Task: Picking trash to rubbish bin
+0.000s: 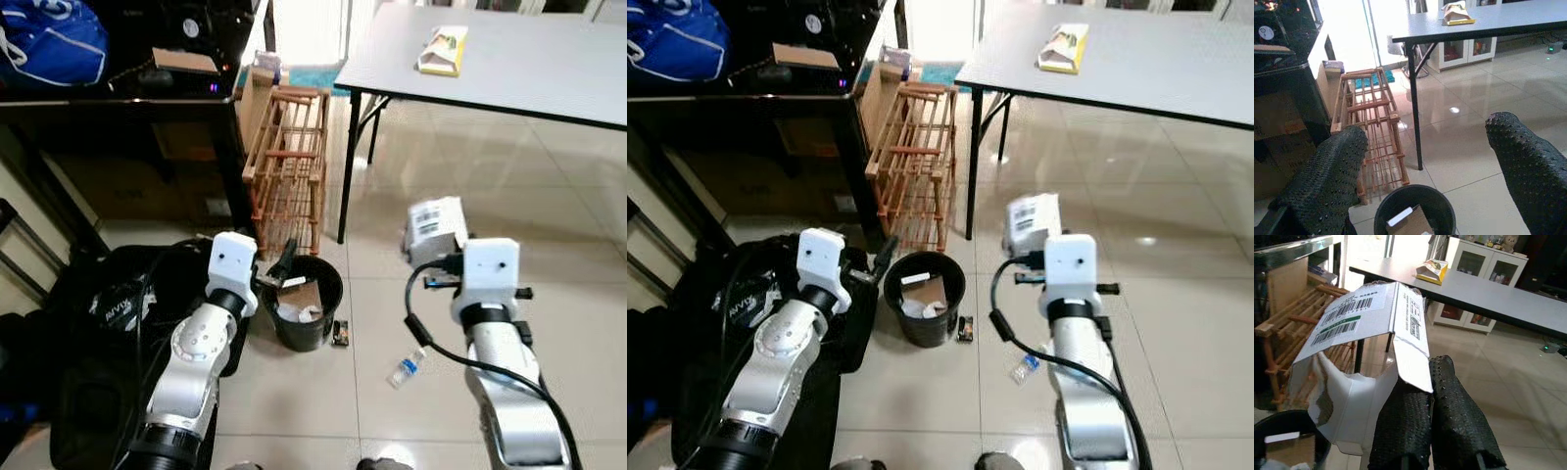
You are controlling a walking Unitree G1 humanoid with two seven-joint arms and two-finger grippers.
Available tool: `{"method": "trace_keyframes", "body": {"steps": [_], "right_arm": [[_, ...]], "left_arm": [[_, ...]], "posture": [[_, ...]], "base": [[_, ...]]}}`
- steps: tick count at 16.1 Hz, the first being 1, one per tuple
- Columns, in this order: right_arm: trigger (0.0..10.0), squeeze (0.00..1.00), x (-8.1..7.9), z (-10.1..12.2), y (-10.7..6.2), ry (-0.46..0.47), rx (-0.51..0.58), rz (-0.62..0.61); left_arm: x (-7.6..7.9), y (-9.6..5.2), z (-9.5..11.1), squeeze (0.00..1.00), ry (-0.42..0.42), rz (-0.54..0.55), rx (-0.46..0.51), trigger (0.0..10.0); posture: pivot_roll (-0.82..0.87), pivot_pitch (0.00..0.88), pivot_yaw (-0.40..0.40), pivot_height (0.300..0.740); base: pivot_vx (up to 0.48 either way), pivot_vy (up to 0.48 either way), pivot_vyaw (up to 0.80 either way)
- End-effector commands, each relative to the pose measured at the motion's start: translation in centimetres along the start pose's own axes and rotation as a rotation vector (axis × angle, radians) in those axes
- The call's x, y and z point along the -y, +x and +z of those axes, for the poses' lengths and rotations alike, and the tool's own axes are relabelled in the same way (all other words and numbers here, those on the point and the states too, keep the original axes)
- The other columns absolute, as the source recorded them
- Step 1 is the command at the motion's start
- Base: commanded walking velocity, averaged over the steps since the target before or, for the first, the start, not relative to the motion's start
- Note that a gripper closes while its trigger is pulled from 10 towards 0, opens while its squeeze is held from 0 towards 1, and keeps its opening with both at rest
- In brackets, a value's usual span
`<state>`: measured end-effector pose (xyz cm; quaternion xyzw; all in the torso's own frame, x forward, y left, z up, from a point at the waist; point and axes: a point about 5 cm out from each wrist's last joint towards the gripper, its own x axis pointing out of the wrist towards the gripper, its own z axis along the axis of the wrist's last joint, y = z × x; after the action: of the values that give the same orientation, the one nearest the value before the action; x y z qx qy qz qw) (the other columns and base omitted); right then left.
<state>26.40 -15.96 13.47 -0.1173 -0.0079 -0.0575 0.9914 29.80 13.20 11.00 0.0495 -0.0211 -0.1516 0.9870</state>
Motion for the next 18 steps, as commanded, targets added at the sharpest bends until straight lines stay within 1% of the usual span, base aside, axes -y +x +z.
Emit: {"method": "trace_keyframes", "body": {"steps": [1,18], "right_arm": [[10.0,0.00,0.06,0.05,0.07,0.001,0.005,0.002],[10.0,0.00,-0.04,-0.06,0.08,-0.004,0.007,0.013]], "left_arm": [[-0.13,0.04,0.06,0.00,0.007,-0.004,0.003,10.0],[0.00,0.11,-0.17,0.00,0.009,-0.003,-0.003,10.0]], "posture": [[-0.04,0.100,0.034,0.740],[-0.04,0.096,0.032,0.740]], "base": [[0.480,0.000,0.00],[0.480,0.000,0.00]]}}
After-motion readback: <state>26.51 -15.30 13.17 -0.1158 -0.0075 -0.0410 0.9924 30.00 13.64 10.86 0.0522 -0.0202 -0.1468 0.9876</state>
